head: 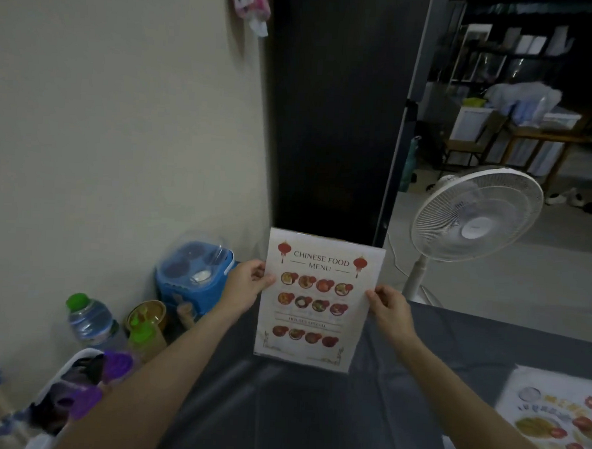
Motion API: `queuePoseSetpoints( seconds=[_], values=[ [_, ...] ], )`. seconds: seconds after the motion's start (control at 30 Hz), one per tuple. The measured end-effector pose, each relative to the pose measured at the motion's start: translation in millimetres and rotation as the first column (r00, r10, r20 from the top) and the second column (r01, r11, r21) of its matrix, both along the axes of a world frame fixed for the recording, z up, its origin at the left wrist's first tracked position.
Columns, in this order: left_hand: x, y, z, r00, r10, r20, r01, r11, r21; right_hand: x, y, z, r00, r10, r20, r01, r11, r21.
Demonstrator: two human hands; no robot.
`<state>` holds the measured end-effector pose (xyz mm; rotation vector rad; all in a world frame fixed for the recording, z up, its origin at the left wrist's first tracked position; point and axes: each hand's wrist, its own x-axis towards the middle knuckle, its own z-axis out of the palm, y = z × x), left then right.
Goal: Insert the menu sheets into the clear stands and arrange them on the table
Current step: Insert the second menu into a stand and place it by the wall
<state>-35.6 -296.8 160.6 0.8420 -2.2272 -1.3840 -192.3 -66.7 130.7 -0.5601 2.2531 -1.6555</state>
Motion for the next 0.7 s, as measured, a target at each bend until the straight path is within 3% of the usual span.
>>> queuePoseSetpoints(
  seconds=[0.33, 0.7],
  values=[
    [-57.1, -141.8, -19.5, 0.998, -0.053, 0.021, 0.053, 0.999, -0.012, -39.5, -129.4, -4.4, 0.999, -0.032, -0.001, 0.032, 0.999, 0.026],
    [-84.6, -218.7, -50.1, 0.995, -0.041, 0.086, 0.043, 0.999, -0.024, -58.0, -206.1, -35.6, 0.995, -0.089, 0.052, 0.088, 0.996, 0.005]
  ],
)
